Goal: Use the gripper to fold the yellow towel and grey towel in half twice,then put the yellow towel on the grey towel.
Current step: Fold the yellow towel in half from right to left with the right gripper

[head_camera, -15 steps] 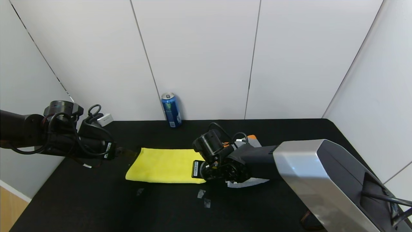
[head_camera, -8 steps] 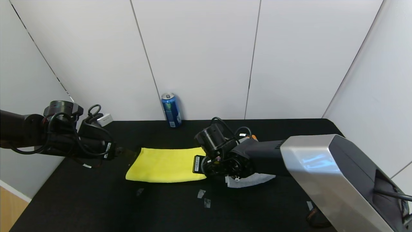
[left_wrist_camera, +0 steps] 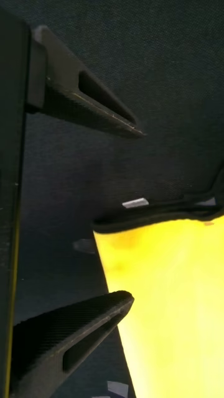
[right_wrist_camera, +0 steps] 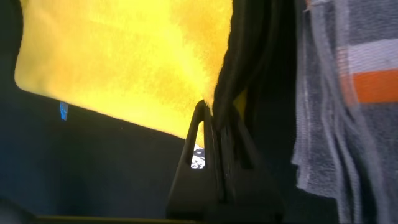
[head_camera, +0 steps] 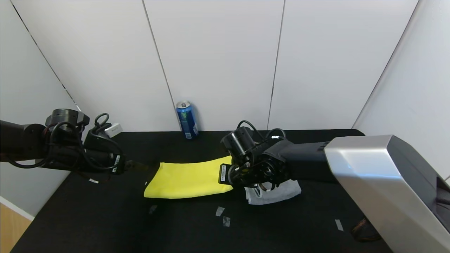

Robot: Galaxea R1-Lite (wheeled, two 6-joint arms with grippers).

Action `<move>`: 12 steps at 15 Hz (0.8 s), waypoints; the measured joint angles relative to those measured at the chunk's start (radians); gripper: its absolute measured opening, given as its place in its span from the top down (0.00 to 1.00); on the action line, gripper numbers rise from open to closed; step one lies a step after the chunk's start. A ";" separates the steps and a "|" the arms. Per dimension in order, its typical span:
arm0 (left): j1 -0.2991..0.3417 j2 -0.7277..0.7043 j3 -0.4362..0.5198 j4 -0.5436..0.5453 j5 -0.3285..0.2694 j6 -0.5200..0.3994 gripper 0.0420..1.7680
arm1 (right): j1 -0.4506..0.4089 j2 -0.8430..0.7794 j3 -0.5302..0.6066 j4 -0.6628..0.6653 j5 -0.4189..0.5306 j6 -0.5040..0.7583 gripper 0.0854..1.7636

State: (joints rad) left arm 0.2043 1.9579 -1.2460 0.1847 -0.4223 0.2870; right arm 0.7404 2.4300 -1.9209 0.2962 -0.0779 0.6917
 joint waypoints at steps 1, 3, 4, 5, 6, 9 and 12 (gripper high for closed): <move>0.000 -0.003 0.001 0.001 0.000 0.001 0.03 | -0.007 -0.011 0.018 -0.001 0.000 -0.001 0.98; -0.002 -0.009 0.003 0.001 0.000 0.001 0.03 | -0.027 -0.032 0.055 -0.005 0.000 -0.001 0.98; -0.002 -0.011 0.004 0.000 -0.001 0.001 0.03 | -0.038 -0.042 0.072 -0.007 0.000 -0.001 0.98; -0.002 -0.014 0.005 0.000 -0.001 0.001 0.03 | -0.050 -0.052 0.089 -0.008 0.000 -0.001 0.98; -0.002 -0.017 0.005 0.000 0.000 0.000 0.03 | -0.061 -0.062 0.102 -0.010 0.000 -0.001 0.98; -0.007 -0.020 0.004 0.000 -0.002 -0.001 0.03 | -0.068 -0.076 0.108 -0.013 0.000 -0.002 0.98; -0.009 -0.022 0.007 0.000 -0.003 -0.001 0.03 | -0.055 -0.070 0.063 -0.018 -0.001 -0.005 0.98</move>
State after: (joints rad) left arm 0.1953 1.9362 -1.2387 0.1843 -0.4251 0.2860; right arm 0.6853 2.3598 -1.8574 0.2785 -0.0787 0.6868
